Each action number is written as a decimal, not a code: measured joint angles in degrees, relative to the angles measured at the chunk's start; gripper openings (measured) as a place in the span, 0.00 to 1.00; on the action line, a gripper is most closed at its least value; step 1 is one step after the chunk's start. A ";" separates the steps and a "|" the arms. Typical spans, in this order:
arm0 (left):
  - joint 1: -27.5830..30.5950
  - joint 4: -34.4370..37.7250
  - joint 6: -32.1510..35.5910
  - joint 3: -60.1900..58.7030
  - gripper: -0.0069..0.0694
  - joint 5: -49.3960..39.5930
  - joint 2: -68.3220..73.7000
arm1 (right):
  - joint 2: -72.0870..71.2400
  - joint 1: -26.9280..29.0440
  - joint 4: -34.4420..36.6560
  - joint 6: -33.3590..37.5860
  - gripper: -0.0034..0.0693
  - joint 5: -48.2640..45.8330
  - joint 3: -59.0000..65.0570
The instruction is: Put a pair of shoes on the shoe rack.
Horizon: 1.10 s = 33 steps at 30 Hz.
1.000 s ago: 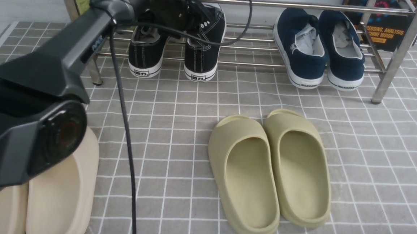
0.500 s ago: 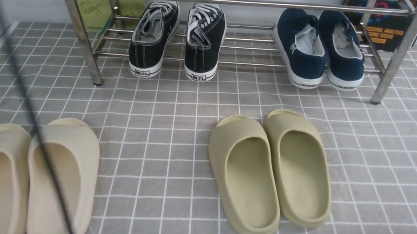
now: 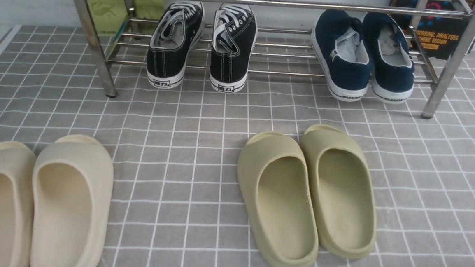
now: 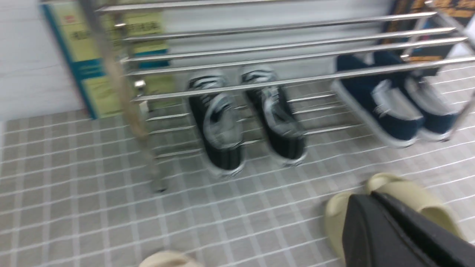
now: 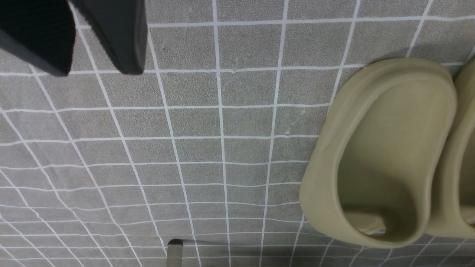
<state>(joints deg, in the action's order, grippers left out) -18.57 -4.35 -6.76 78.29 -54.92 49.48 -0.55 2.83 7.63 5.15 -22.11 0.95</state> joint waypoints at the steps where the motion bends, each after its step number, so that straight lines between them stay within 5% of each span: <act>1: 0.00 -0.26 -0.24 -1.35 0.07 0.60 -1.75 | 0.00 0.00 0.00 0.00 0.38 0.00 0.00; 6: 0.00 -3.24 -7.55 -36.51 0.07 17.55 -22.66 | 0.00 0.00 0.00 0.00 0.38 0.00 0.00; 15: 0.00 -1.25 -16.05 -69.41 0.07 35.27 -41.36 | 0.00 0.00 0.00 0.00 0.38 0.00 0.00; 28: 0.33 -0.64 -17.18 -78.35 0.07 40.44 -44.39 | 0.00 0.00 0.00 0.00 0.38 0.00 0.00; 33: 8.74 1.29 -14.26 -79.70 0.07 41.11 -48.68 | 0.00 0.00 0.00 0.00 0.38 0.00 0.00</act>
<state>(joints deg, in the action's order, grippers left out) -9.83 -3.06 -21.02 -1.41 -13.81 0.80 -0.55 2.83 7.63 5.15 -22.11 0.95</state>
